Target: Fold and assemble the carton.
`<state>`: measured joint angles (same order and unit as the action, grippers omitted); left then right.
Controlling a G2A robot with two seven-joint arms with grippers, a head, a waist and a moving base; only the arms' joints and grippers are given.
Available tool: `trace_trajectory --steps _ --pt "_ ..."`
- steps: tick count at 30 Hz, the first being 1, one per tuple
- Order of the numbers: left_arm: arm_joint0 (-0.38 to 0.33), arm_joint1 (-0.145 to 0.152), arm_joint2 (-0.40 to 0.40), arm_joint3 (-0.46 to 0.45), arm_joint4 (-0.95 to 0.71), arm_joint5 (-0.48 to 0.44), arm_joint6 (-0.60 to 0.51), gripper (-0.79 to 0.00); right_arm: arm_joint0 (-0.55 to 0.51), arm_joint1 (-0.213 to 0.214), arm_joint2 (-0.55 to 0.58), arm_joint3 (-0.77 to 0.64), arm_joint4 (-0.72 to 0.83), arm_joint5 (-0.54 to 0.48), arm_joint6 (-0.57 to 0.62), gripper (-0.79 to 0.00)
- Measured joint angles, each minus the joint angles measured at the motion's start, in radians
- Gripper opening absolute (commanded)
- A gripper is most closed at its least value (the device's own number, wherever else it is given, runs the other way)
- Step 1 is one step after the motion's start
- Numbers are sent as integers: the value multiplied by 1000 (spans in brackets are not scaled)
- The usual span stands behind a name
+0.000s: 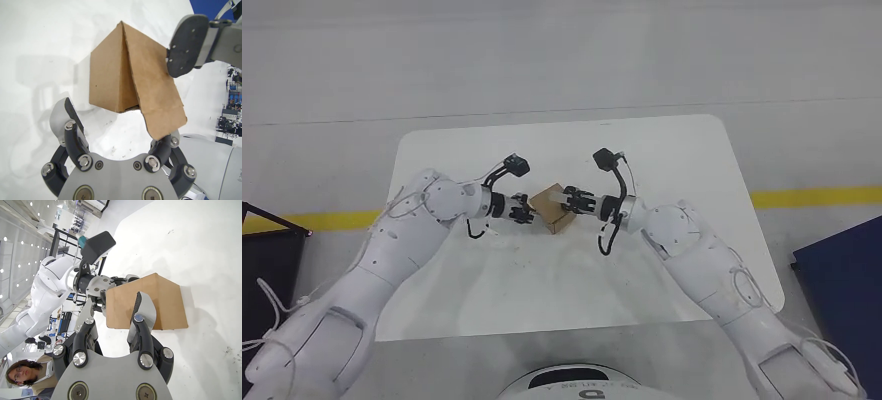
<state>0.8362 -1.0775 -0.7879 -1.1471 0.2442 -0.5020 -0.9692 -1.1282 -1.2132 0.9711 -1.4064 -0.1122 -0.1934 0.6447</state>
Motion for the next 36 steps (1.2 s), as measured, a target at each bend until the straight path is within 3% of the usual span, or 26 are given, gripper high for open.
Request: trace_trajectory --steps 2,3,10,13,16,19,25,31,36 --pt "29 17 -37 -35 -10 -21 -2 -179 2 -1 0 4 0 2 0 -296" --pt "50 29 -63 -60 -17 -35 -7 -203 3 -1 1 6 1 2 1 -296" --pt "170 87 -209 -207 -6 -50 3 -197 3 -2 -1 11 -6 9 6 -289" --pt "214 101 -257 -261 -8 -77 33 -65 3 -3 -4 10 -17 13 1 -296" --pt "233 104 -270 -280 -20 -139 81 -74 0 -4 -5 4 -25 15 -5 -299" --pt "220 92 -240 -253 -52 -203 119 -114 -4 -4 -3 -4 -29 16 -6 -308" --pt "143 64 -154 -141 -173 -278 87 0 -11 -3 6 -11 -25 18 -9 -296" --pt "115 44 -109 -16 -317 -362 80 0 -15 -3 12 -11 -17 13 -6 -274" --pt "112 46 -106 41 -354 -428 78 0 -12 -5 10 -11 -17 12 -3 -286"
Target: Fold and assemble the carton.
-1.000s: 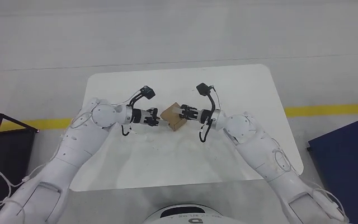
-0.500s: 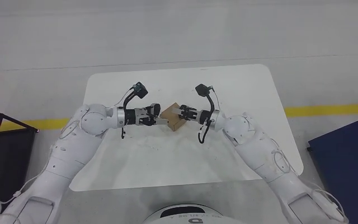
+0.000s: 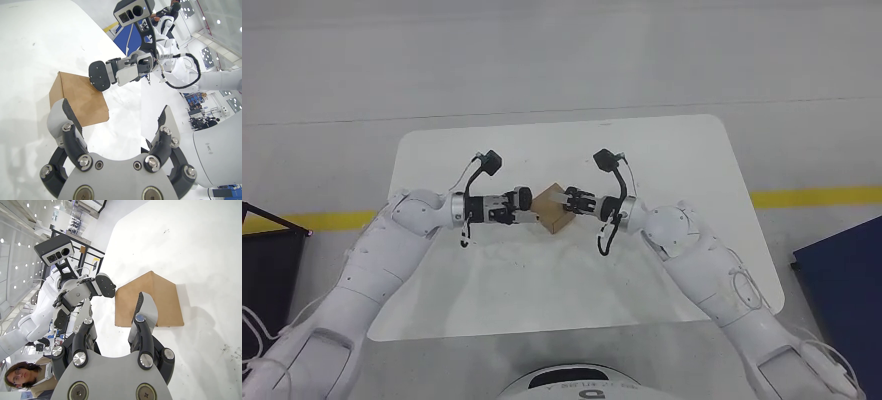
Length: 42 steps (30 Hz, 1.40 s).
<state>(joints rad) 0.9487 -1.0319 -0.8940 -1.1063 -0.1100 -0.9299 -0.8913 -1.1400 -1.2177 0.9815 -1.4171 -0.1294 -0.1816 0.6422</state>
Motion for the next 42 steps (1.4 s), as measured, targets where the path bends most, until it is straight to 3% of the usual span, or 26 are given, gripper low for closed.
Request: trace_trajectory --steps 15,33,42 --pt "1 36 62 -10 -20 -63 64 0 18 -10 -22 18 -3 13 -3 -296" --pt "-80 5 209 99 -114 -82 84 0 18 -15 -22 25 -4 12 -3 -280" --pt "-87 -3 226 117 -139 -82 84 0 24 -19 -26 37 2 9 4 -280"
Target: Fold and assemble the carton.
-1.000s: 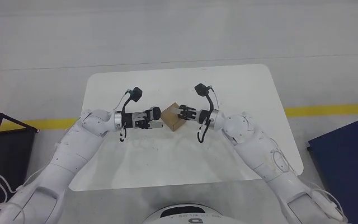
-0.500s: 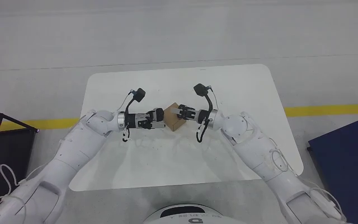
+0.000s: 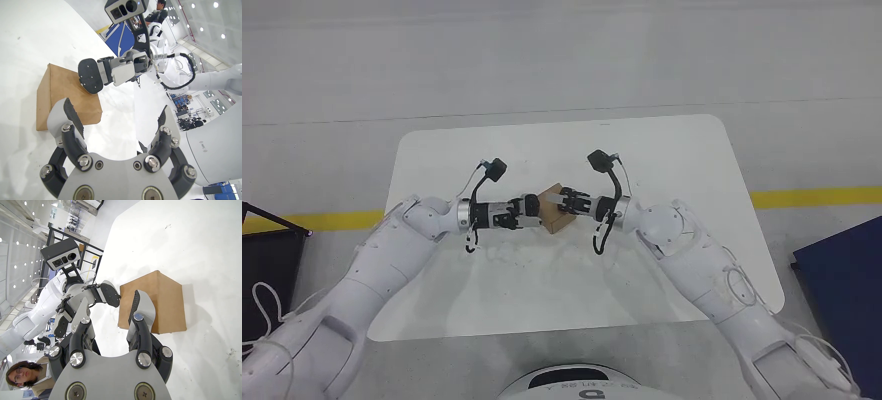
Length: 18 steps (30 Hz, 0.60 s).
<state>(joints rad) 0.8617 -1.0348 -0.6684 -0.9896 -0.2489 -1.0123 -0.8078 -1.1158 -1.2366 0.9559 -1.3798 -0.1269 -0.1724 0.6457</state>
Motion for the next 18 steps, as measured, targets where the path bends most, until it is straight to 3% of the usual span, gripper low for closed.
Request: trace_trajectory --steps 18 --pt "-18 -18 64 10 -41 0 0 0 12 -7 -4 23 9 -8 5 -268"
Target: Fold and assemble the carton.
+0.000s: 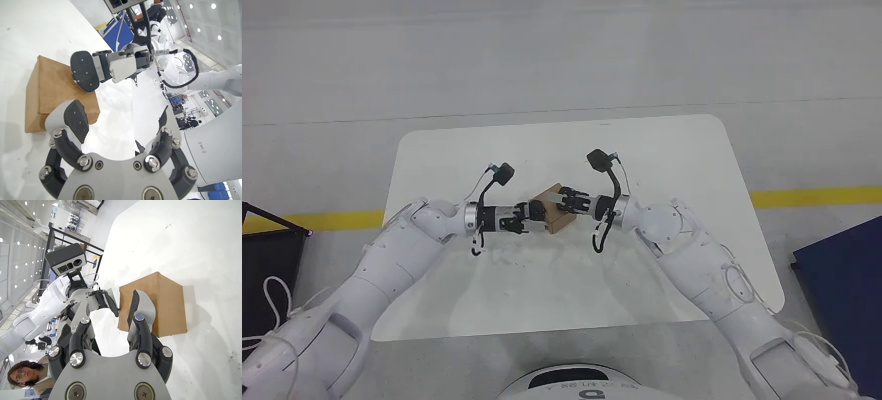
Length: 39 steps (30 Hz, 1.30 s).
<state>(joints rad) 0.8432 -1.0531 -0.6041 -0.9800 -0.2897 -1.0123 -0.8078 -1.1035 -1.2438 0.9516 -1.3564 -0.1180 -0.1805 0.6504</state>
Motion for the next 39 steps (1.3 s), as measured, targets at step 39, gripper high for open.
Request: trace_trajectory --steps 39 --pt "-42 -5 13 46 -10 0 0 0 -109 42 211 -94 27 49 -37 -256"
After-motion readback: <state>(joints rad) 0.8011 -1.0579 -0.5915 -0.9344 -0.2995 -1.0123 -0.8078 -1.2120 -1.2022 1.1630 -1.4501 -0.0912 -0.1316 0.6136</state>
